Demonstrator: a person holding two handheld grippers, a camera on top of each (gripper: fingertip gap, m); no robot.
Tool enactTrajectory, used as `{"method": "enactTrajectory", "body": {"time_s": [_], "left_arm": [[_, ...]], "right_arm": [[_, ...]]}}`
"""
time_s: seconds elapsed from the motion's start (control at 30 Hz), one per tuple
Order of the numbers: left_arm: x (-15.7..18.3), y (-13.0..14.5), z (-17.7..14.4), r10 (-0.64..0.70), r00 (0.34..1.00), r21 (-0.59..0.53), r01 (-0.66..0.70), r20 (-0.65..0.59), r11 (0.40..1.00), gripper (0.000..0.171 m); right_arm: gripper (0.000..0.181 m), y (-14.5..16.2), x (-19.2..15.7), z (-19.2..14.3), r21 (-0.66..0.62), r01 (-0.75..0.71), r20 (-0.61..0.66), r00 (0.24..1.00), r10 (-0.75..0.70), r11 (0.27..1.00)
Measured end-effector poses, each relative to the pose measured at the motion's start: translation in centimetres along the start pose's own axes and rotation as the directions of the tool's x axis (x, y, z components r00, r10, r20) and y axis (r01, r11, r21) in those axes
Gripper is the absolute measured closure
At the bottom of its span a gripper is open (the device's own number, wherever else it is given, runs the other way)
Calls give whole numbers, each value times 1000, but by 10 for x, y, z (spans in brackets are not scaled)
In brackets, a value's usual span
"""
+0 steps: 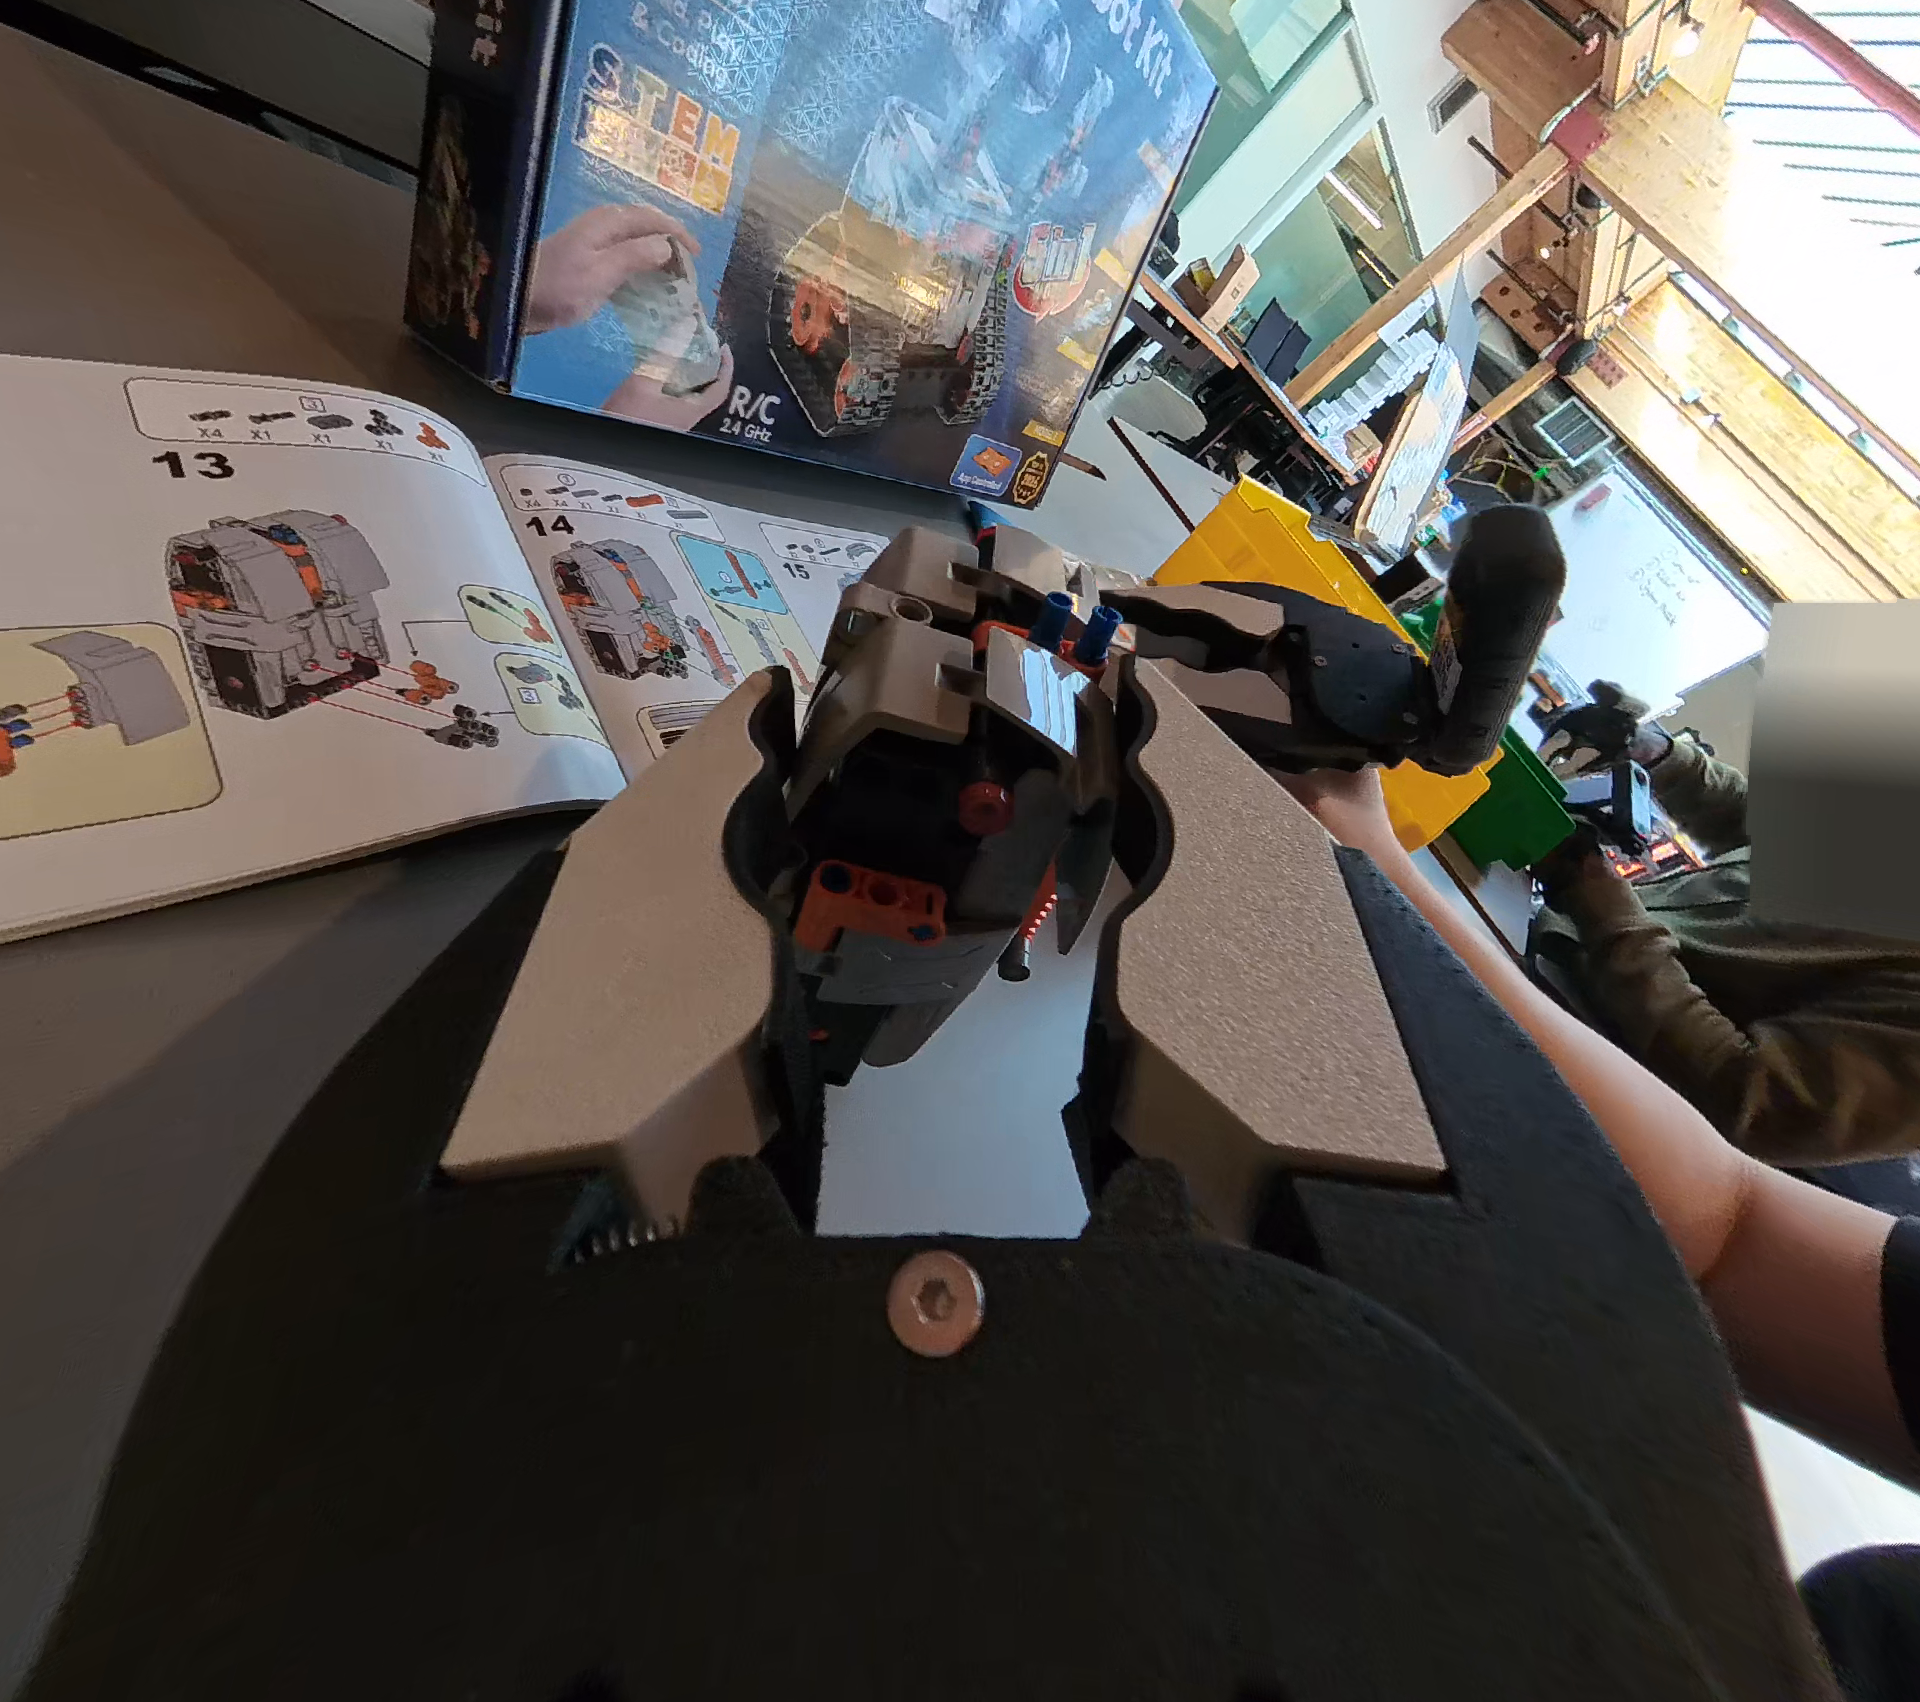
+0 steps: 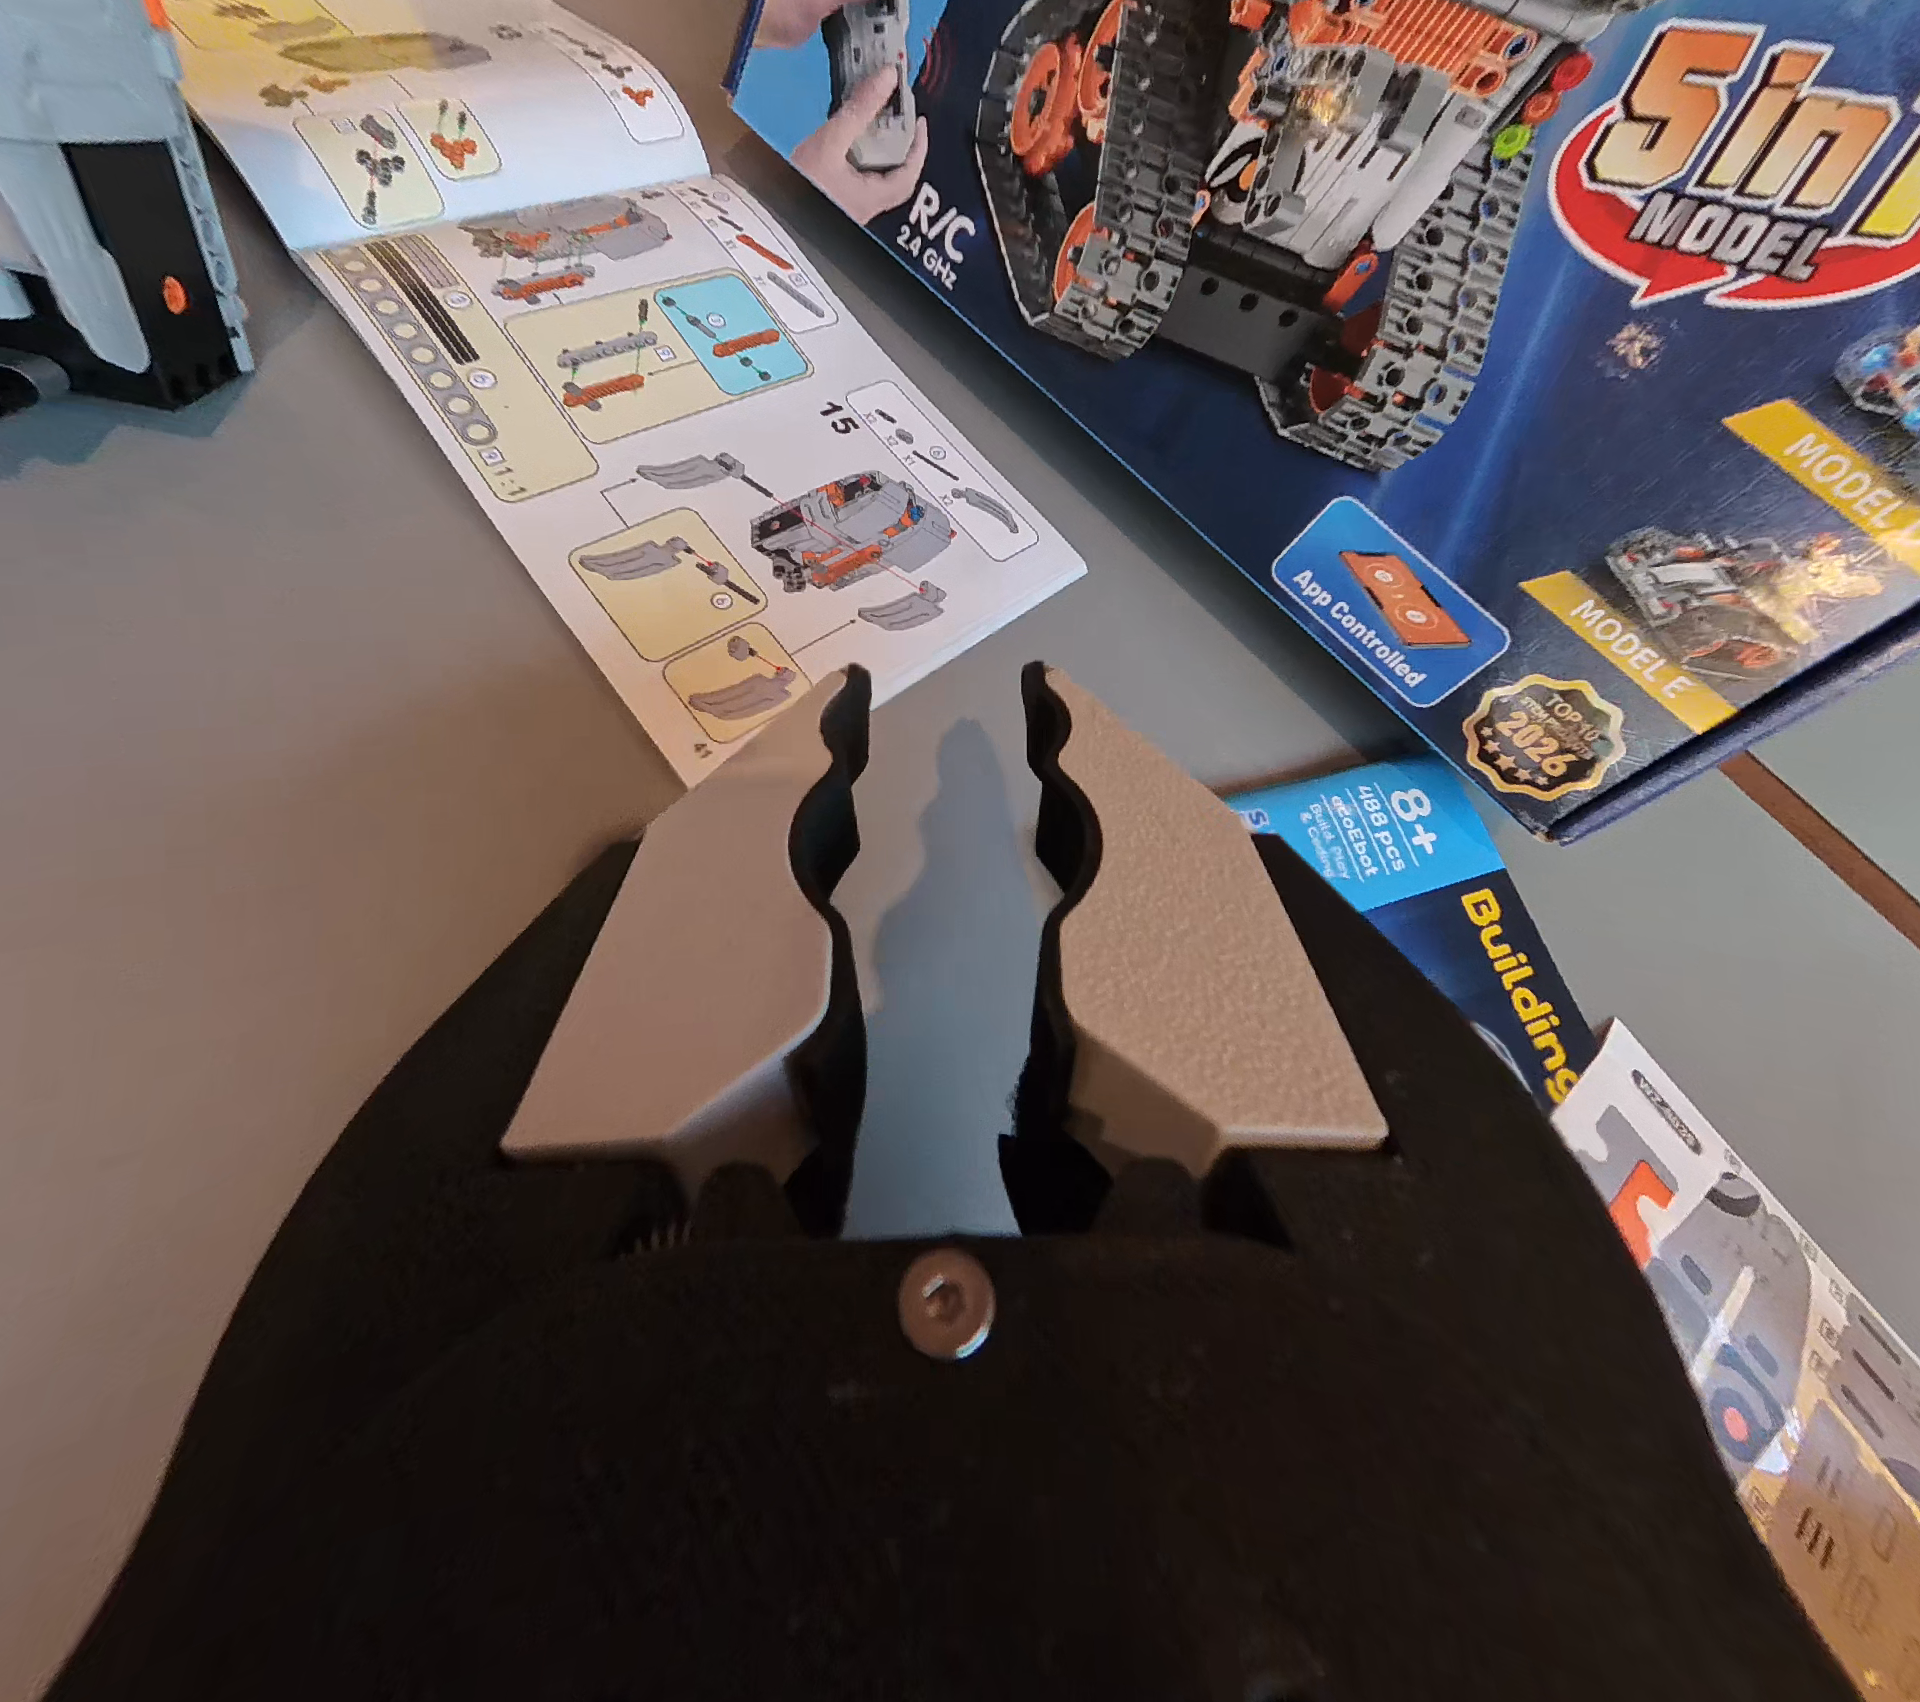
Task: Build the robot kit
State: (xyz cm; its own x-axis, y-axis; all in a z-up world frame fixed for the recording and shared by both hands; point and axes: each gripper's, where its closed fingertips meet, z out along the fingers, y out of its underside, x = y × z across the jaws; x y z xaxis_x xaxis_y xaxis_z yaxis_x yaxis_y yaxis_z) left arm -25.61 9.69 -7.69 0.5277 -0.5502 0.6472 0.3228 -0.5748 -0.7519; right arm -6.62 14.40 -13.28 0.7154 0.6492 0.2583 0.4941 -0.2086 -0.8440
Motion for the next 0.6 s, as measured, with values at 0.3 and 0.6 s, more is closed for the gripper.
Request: {"method": "enactTrajectory", "body": {"time_s": [0.3,0.6], "left_arm": [[0,1,-6,7,1000,-14,-7,-18,1000,111],[22,20,-4,210,965,-146,-234,-160,961,112]], "right_arm": [[151,-50,-60,-25,148,-77,228,973,42,986],[85,-100,-164,-8,293,-93,629,769,-118,951]]}}
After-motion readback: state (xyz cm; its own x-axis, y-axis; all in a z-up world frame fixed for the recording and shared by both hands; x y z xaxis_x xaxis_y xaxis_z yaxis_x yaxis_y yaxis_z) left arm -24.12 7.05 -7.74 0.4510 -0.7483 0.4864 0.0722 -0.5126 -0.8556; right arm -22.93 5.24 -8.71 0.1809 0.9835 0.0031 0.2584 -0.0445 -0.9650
